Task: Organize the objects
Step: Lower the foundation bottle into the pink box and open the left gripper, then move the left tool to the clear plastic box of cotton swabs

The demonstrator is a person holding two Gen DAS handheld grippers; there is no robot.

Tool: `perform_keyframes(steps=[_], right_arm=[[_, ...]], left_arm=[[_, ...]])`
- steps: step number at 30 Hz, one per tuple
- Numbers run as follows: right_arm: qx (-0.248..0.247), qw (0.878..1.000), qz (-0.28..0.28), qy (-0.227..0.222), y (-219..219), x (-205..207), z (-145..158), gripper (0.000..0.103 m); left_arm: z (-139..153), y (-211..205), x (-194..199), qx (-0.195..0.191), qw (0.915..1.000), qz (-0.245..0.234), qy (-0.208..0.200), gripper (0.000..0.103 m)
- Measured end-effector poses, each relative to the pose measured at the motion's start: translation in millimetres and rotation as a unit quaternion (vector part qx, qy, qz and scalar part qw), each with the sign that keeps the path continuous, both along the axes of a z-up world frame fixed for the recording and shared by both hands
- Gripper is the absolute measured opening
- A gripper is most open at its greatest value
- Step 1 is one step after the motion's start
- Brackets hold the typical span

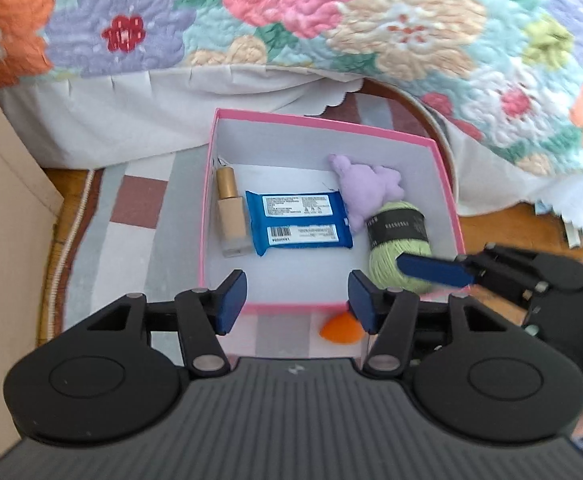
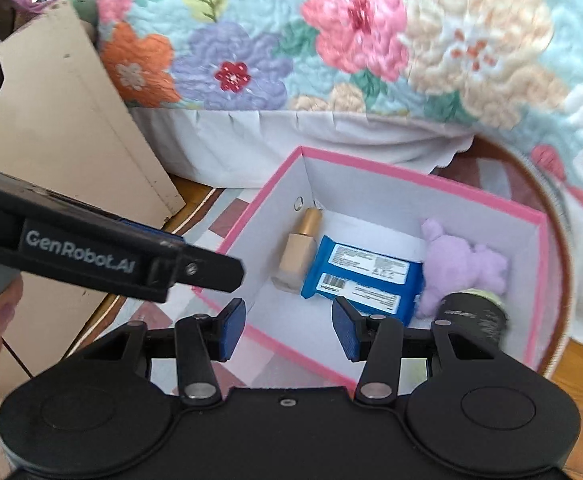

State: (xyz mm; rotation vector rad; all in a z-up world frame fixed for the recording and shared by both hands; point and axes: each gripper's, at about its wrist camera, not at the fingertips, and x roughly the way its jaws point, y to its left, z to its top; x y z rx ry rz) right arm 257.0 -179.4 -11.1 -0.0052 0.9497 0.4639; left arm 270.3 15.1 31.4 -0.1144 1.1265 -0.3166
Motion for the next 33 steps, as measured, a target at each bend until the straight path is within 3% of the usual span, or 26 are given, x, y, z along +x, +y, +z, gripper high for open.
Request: perform_keyframes(steps=[5, 12, 19, 26, 33], right_arm=[[-0.002, 1.000, 0.014, -0.018, -13.5, -33.1, 31.0, 0.056], [-0.031, 0.998, 0.051, -0.033, -35.0, -87.6, 63.8, 0.058], [-0.041, 0.993, 0.087, -0.061, -59.3, -139.6, 83.3, 0.065], [-0.042, 0.989, 0.121, -0.075, -83.5, -177.1, 74.3, 0.070], [-0.032, 0.990, 0.121, -0.067, -112.5, -183.7, 31.0, 0.074]], left_arm=[[30.2, -8.1, -34.7, -0.014, 0.9997, -0.010, -0.017, 0.060], [59.2, -26.1, -86.4, 0.013, 0.9986, -0.027, -0.043, 0.063], [67.0, -48.8, -135.1, 0.046, 0.9964, -0.050, -0.051, 0.067], [53.7, -76.0, -170.1, 0.060, 0.9947, -0.065, -0.053, 0.071], [12.3, -104.8, -179.4, 0.050, 0.9955, -0.067, -0.045, 0.071]])
